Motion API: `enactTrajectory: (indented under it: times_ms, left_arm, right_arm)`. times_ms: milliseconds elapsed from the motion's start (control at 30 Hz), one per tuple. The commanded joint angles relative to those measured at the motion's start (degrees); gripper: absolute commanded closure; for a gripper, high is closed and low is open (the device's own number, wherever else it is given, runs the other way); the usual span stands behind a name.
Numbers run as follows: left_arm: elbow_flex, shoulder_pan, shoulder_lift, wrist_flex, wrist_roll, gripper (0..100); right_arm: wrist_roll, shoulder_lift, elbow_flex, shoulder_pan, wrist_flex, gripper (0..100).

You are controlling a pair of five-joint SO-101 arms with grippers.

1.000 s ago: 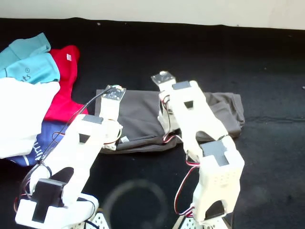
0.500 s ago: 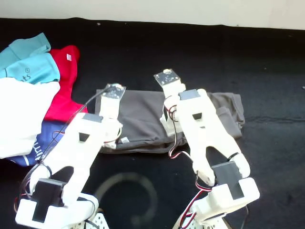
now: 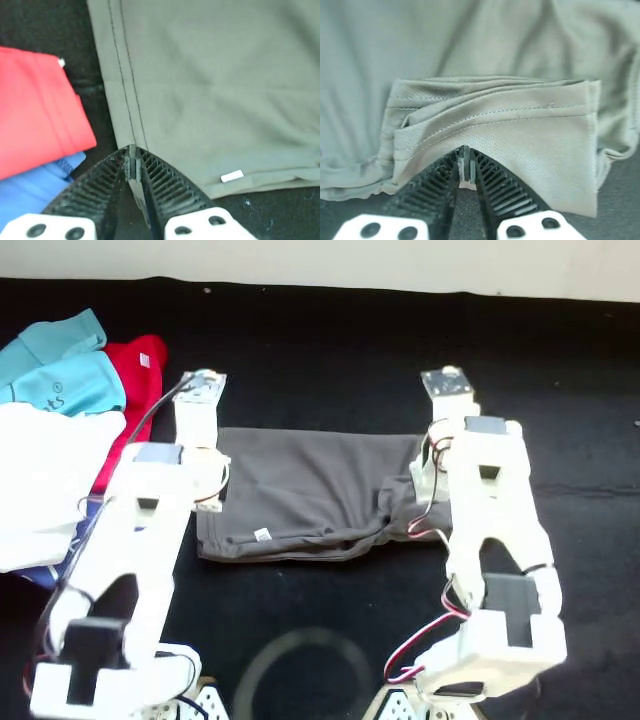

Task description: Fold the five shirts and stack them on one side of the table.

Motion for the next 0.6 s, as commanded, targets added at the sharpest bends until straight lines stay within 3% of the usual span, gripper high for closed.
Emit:
enactTrajectory:
  times_ms: [0,267,567]
  left_arm:
    - [-5.5,-0.7,4.1,-0.8,-0.3,99]
    - [-11.6,-0.8,12.4,-0.5,-0.3,99]
    - [-11.6,-0.8,13.0,-0.7,-0.3,99]
  right_arm:
    - [-0.4,0.5,-1.7,-0.7,-3.3,99.1]
    - [-0.4,0.7,-1.5,-7.9,-6.6,99.1]
    - [-0.4,7.6,-3.0,-8.1,-9.1,99.1]
